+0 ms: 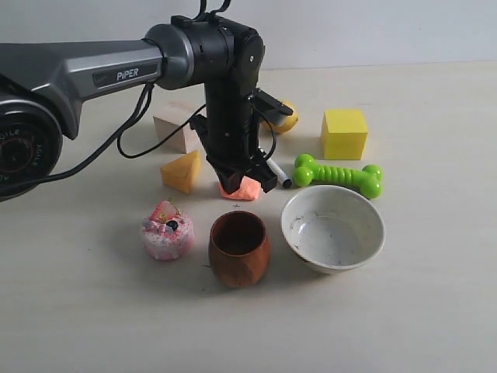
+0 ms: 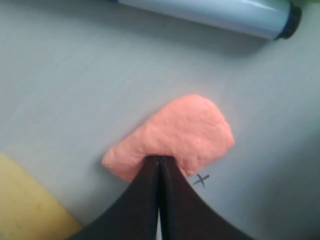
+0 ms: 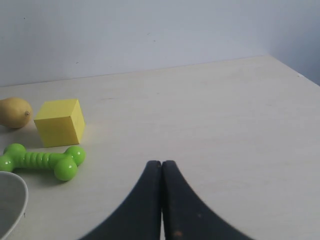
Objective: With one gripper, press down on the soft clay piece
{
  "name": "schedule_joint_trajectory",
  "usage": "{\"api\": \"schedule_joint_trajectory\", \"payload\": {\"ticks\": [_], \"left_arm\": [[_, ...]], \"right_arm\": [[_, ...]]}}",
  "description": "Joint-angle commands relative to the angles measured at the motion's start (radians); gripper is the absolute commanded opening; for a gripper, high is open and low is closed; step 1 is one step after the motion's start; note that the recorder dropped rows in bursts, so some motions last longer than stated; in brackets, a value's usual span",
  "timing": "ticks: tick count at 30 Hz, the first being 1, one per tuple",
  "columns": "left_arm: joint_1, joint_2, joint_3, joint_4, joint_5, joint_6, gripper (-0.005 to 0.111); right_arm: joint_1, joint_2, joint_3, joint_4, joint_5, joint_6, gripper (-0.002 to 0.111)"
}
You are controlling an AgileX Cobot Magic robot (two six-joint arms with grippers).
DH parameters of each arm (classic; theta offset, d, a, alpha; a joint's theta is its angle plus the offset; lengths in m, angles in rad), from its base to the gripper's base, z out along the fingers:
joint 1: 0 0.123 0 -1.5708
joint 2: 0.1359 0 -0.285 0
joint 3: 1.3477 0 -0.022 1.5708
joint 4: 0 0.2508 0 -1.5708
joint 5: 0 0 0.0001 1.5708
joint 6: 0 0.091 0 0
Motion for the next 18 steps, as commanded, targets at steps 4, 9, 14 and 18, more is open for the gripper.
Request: {"api": "schedule_joint_trajectory", "payload": {"ticks": [4, 9, 14, 18], "left_arm": [[0.000, 0.111, 0.028, -0.026, -0.030, 0.002, 0.000], [0.000, 0.125, 0.028, -0.047, -0.030, 0.002, 0.000], [0.000, 0.154, 0.028, -0.086, -0.035, 0.023, 0.000], [0.000, 0.171, 0.028, -0.088, -0.035, 0.023, 0.000]], "right_arm": [[-0.006, -0.006, 0.004, -0.001, -0.004, -0.004, 0.000], [-0.006, -0.006, 0.004, -0.001, -0.004, -0.004, 0.000], [-0.006, -0.006, 0.004, -0.001, -0.004, -0.004, 0.000], [-0.006, -0.006, 0.004, -0.001, -0.004, -0.004, 0.000]]}}
